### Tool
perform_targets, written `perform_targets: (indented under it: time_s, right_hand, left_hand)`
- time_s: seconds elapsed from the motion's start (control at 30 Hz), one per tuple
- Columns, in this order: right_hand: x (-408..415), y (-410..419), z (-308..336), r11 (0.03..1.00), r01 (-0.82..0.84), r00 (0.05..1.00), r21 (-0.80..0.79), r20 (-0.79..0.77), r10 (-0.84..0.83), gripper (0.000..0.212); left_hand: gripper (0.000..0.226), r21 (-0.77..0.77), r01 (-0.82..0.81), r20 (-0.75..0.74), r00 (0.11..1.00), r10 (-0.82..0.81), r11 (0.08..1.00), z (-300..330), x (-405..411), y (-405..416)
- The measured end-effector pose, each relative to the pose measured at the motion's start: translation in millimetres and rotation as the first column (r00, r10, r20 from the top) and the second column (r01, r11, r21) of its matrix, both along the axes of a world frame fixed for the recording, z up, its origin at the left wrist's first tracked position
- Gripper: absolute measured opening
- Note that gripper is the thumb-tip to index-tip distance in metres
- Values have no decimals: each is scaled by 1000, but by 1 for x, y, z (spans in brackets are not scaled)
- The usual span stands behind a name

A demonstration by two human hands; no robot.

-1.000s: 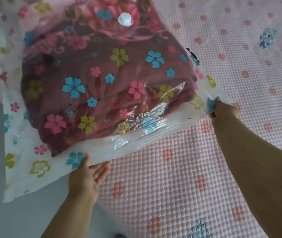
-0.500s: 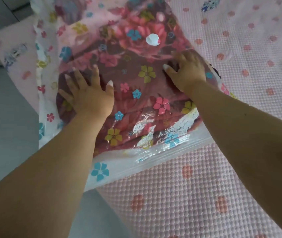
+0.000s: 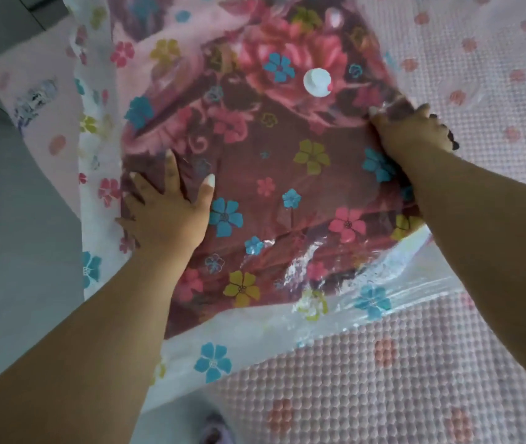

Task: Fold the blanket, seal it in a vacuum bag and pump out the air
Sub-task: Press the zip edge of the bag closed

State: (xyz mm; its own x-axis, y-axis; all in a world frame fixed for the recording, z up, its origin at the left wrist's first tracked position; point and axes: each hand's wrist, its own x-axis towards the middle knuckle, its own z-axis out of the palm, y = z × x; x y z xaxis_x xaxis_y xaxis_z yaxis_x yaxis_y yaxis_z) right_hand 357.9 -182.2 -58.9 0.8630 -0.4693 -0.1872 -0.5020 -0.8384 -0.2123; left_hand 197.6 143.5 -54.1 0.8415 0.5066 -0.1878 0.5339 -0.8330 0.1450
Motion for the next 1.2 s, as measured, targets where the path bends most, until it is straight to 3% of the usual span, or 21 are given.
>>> perform_targets:
  time_s: [0.13,0.23,0.6,0.87,1.0,1.03,1.1,1.2]
  right_hand:
    - [-1,-11,-10,998,-2,991,-61,131,10,67]
    - [-10,-23,-9,998,29,986,-49,164,-21,55]
    - [-118,-134,-14,929,370,914,-14,181,-362,50]
    - [-240,-222,-13,738,674,732,-21,149,-665,56]
    - [-264,-223,0,627,776,630,-73,146,-763,76]
    - [-263,-214,5,634,769,639,-83,150,-755,83]
    - [-254,-180,12,737,673,734,-54,167,-658,87]
    - [-240,-100,-3,943,324,940,-70,134,-313,80]
  left_hand:
    - [83,1,96,-64,993,-96,995,-6,12,-9]
    - [90,18,163,-100,982,-160,987,-9,25,-22]
    - [102,33,533,-130,841,-525,845,-10,58,-116]
    - [94,-68,790,-88,604,-792,610,-3,52,-222]
    - [92,6,853,-88,520,-849,522,-2,52,-226]
    - [92,30,848,-98,530,-842,530,-3,53,-217]
    - [88,34,809,-109,586,-803,586,-7,56,-187]
    - [81,-16,721,-161,682,-713,693,-16,61,-131]
